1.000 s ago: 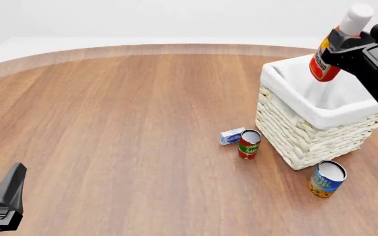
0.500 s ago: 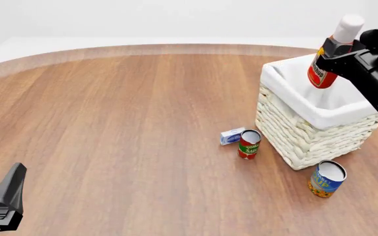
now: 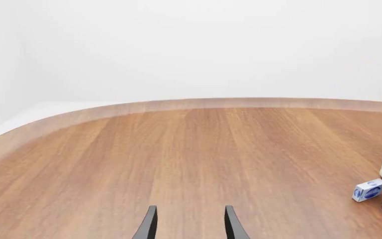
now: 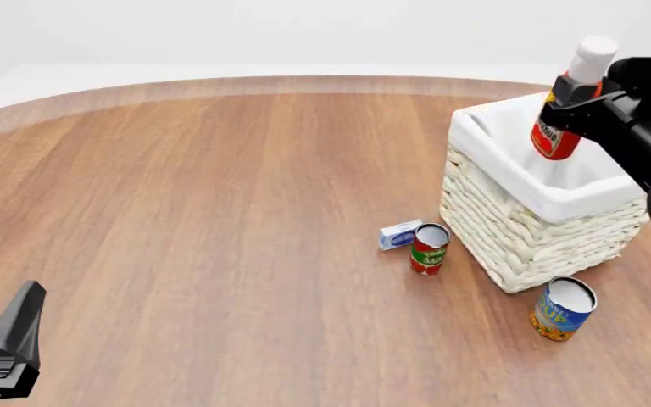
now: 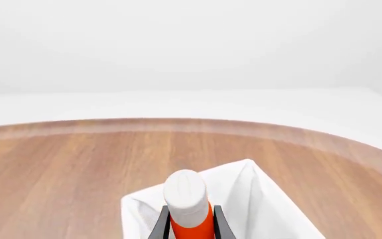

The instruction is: Pick up the ketchup, and put it in the basket.

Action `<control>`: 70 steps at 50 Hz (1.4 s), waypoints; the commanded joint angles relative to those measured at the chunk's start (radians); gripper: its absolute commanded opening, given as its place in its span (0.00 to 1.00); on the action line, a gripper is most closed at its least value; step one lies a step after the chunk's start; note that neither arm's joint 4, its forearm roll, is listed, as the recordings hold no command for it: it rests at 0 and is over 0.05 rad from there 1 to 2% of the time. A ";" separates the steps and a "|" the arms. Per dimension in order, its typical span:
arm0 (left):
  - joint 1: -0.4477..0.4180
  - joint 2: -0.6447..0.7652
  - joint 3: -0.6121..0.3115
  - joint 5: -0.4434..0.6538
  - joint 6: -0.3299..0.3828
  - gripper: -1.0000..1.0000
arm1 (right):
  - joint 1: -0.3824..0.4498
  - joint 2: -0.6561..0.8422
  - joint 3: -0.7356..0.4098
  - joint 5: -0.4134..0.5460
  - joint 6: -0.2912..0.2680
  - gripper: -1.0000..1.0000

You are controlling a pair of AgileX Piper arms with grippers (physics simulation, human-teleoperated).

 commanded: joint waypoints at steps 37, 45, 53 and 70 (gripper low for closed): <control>0.000 0.000 0.000 0.000 0.000 1.00 | -0.026 0.094 -0.034 0.005 -0.019 0.00; 0.000 0.000 0.000 0.000 0.000 1.00 | -0.025 0.112 -0.035 -0.001 -0.020 0.00; 0.000 0.000 0.000 0.000 0.000 1.00 | -0.028 0.122 -0.035 -0.002 -0.023 0.00; 0.000 0.000 0.000 0.000 0.000 1.00 | -0.030 0.121 -0.034 0.003 -0.030 0.00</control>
